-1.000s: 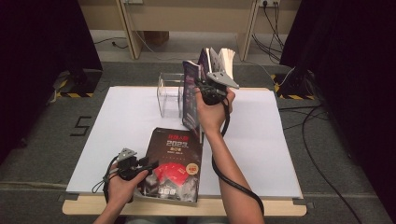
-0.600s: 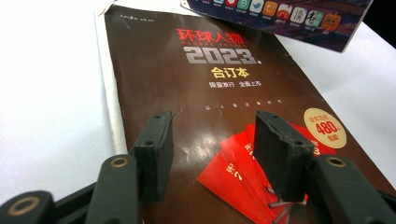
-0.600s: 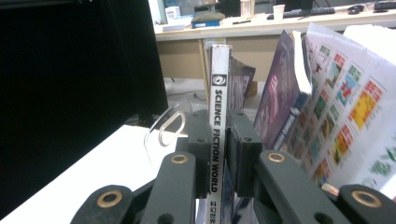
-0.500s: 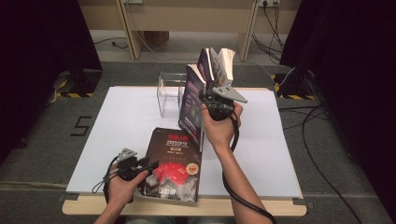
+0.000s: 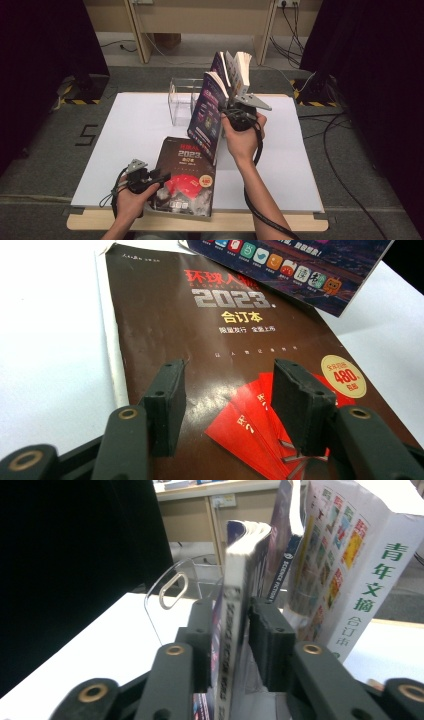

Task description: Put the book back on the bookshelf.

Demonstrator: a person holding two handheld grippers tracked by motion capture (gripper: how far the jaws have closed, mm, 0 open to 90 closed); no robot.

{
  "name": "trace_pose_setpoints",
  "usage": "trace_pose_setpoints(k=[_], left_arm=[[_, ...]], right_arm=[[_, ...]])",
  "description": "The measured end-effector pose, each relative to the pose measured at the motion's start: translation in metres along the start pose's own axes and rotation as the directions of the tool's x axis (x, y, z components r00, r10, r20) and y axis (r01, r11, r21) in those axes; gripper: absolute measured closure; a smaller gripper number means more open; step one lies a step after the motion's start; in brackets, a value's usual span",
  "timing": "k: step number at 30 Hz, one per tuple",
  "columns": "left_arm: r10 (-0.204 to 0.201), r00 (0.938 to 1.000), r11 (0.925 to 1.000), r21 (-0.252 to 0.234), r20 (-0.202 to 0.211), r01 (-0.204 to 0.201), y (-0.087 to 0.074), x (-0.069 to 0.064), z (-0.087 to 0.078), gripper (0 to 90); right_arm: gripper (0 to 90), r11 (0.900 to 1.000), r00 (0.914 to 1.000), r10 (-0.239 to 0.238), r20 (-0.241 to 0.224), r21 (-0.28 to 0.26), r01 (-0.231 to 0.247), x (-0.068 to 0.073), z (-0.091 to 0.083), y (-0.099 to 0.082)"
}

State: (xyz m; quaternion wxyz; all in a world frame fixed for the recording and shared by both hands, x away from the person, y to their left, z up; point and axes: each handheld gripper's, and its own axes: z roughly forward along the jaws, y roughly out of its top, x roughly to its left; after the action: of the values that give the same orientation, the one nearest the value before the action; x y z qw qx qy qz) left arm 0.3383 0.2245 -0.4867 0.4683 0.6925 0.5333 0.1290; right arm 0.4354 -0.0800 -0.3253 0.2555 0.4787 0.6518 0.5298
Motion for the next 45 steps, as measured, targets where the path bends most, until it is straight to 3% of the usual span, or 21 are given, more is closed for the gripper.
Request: trace_pose_setpoints(k=[8, 15, 25, 34, 36, 45], left_arm=[[0.001, 1.0000, 1.0000, 0.001, 0.000, -0.001, 0.000, 0.001, 0.000, 47.2], [0.001, 1.0000, 1.0000, 0.001, -0.001, -0.001, 0.000, 0.001, 0.000, 47.2], [0.003, 1.0000, 1.0000, 0.006, 0.000, -0.003, 0.000, 0.000, 0.000, 47.3], [0.003, 1.0000, 1.0000, 0.004, 0.000, -0.003, 0.000, 0.001, 0.000, 47.3], [0.003, 1.0000, 1.0000, 0.000, 0.000, -0.003, 0.000, 0.001, 0.000, 47.3], [0.001, 1.0000, 1.0000, 0.001, -0.001, -0.001, 0.001, 0.002, -0.001, 47.3]], right_arm=[[68.8, 0.9988, 0.9985, 0.042, 0.034, 0.023, -0.043, -0.008, 0.007, 0.007], [79.7, 0.9961, 0.9975, 0.048, 0.052, 0.072, -0.052, -0.013, 0.010, 0.014], [83.0, 0.9924, 0.9988, 0.038, 0.031, 0.116, -0.041, -0.008, 0.008, 0.019], [83.2, 0.9977, 0.9992, 0.003, -0.039, 0.068, 0.000, 0.012, -0.003, 0.025], [83.2, 0.9978, 0.9990, -0.023, -0.038, 0.062, 0.025, 0.018, -0.003, 0.026], [83.2, 0.9994, 0.9985, -0.030, -0.045, -0.016, 0.030, 0.026, -0.007, 0.040]])
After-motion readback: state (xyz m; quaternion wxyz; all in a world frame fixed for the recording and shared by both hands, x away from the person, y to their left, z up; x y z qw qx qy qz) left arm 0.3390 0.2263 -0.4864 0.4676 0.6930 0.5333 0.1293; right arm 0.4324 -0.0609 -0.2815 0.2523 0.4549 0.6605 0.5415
